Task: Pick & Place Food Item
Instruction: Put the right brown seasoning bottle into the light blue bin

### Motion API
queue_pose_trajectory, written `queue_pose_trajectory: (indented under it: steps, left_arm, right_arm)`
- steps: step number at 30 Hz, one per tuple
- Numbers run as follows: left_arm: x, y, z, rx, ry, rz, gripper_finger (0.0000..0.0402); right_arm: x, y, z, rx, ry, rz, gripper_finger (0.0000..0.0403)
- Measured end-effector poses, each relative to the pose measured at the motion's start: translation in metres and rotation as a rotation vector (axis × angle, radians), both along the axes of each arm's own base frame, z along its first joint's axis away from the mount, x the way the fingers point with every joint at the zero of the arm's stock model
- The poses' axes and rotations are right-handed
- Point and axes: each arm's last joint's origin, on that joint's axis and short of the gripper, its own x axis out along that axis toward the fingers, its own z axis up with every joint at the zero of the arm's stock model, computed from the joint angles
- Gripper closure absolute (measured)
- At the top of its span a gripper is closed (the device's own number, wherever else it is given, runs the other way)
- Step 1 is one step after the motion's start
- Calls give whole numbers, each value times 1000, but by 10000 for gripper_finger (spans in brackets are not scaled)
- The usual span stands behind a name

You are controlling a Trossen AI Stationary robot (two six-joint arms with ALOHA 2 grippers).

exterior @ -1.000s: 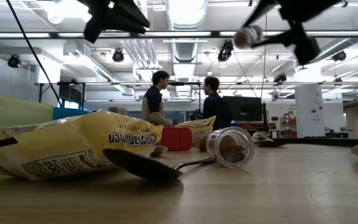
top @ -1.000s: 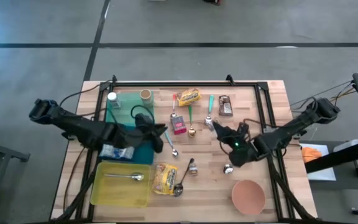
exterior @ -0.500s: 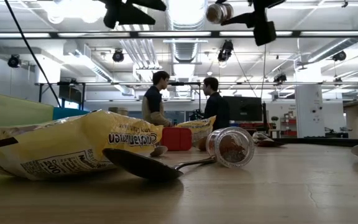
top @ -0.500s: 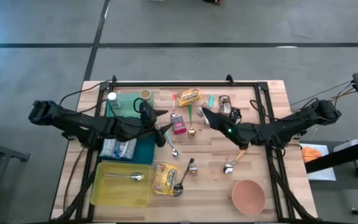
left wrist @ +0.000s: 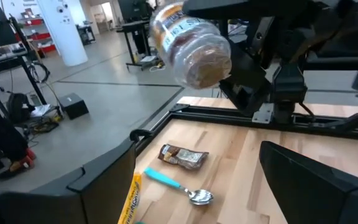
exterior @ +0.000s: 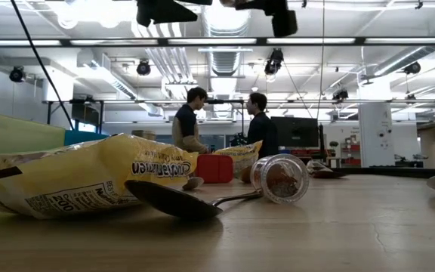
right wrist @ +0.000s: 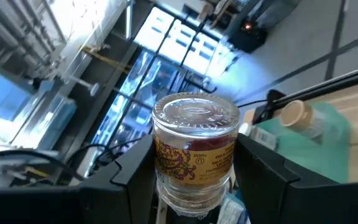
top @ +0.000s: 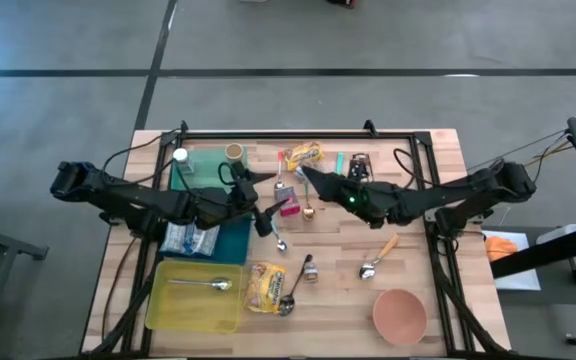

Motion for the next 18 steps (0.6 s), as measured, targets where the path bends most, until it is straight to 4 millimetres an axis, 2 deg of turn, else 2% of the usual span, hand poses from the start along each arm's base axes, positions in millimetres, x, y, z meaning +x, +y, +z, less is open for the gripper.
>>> queue_pose_trajectory:
  steps: [8, 18]
  left_arm:
    - [-1, -9, 0, 150, 72, -55, 55]
    - [-1, -9, 2, 132, 57, -49, 55]
  right_arm:
    - [11, 1, 0, 3, -1, 46, 226]
    - [17, 1, -5, 11, 1, 56, 226]
